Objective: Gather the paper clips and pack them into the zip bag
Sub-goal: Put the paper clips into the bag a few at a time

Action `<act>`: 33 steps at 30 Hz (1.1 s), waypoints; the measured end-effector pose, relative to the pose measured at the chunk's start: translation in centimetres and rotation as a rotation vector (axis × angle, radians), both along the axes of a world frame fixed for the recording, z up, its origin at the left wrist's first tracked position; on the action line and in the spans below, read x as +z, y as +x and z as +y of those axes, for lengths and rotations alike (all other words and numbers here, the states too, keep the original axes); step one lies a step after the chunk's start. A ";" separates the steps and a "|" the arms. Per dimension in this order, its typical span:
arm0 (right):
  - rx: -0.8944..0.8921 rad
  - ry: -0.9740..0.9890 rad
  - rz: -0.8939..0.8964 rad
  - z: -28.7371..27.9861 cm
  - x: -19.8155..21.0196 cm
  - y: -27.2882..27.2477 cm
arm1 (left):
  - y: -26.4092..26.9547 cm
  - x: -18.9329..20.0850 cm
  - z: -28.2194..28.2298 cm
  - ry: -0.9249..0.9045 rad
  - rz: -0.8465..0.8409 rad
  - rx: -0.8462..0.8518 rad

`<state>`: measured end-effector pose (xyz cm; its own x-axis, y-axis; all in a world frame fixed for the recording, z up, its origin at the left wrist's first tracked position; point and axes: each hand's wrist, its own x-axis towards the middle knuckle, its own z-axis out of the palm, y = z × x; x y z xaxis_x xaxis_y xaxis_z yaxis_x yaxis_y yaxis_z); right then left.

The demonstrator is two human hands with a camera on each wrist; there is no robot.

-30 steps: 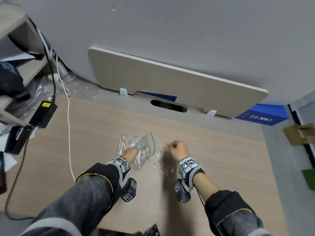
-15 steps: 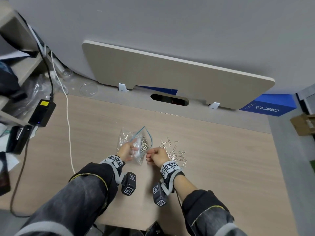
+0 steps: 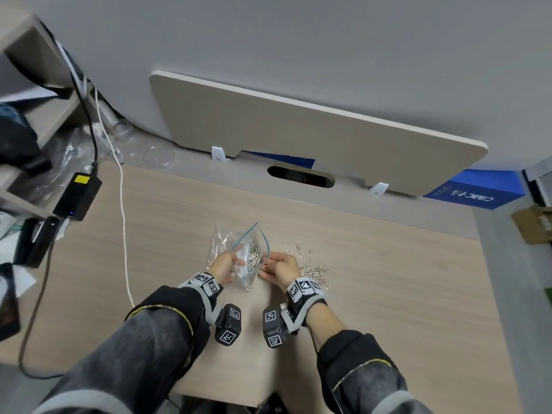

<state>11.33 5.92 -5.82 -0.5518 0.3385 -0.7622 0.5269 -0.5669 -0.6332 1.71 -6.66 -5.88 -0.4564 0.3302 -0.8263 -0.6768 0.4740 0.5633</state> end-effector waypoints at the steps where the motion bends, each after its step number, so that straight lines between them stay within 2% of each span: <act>1: -0.027 -0.031 0.008 -0.1 -0.1 0.2 | 0.0 -0.2 0.0 -0.001 0.004 -0.008; 9: -0.266 -0.018 0.009 4.6 0.8 4.2 | 0.3 0.6 0.2 0.002 0.030 -0.070; 11: -0.246 0.001 -0.001 5.6 1.3 5.3 | 0.4 0.8 0.5 -0.031 0.029 -0.086; 12: -0.179 0.029 -0.030 5.9 1.8 5.9 | 0.6 1.1 0.6 -0.055 0.034 -0.095; 15: 0.178 0.126 -0.159 6.0 2.5 7.6 | 0.7 0.0 1.1 -0.134 0.145 -0.213; 17: 0.351 0.085 -0.186 5.4 2.3 8.1 | 0.6 -2.3 1.6 -0.209 0.214 -0.314; 20: 0.494 0.000 -0.189 3.9 1.8 7.8 | 0.2 -6.0 2.1 -0.274 0.225 -0.391; 22: 0.554 0.035 -0.205 3.1 1.5 7.5 | 0.5 -7.3 2.7 -0.286 0.205 -0.397; 24: 0.546 0.099 -0.197 2.9 1.0 7.1 | 1.0 -6.4 3.0 -0.285 0.214 -0.404; 26: 0.434 0.154 -0.161 3.2 0.8 6.4 | 1.1 -7.2 3.0 -0.299 0.211 -0.415; 29: 0.241 0.217 -0.099 4.2 1.6 6.2 | 2.1 -3.8 3.2 -0.303 0.230 -0.407; 31: 0.231 0.236 -0.103 4.9 2.2 7.3 | 2.9 -1.4 3.4 -0.306 0.210 -0.400; 33: 0.331 0.242 -0.153 5.7 2.3 8.9 | 3.2 0.0 3.6 -0.295 0.200 -0.371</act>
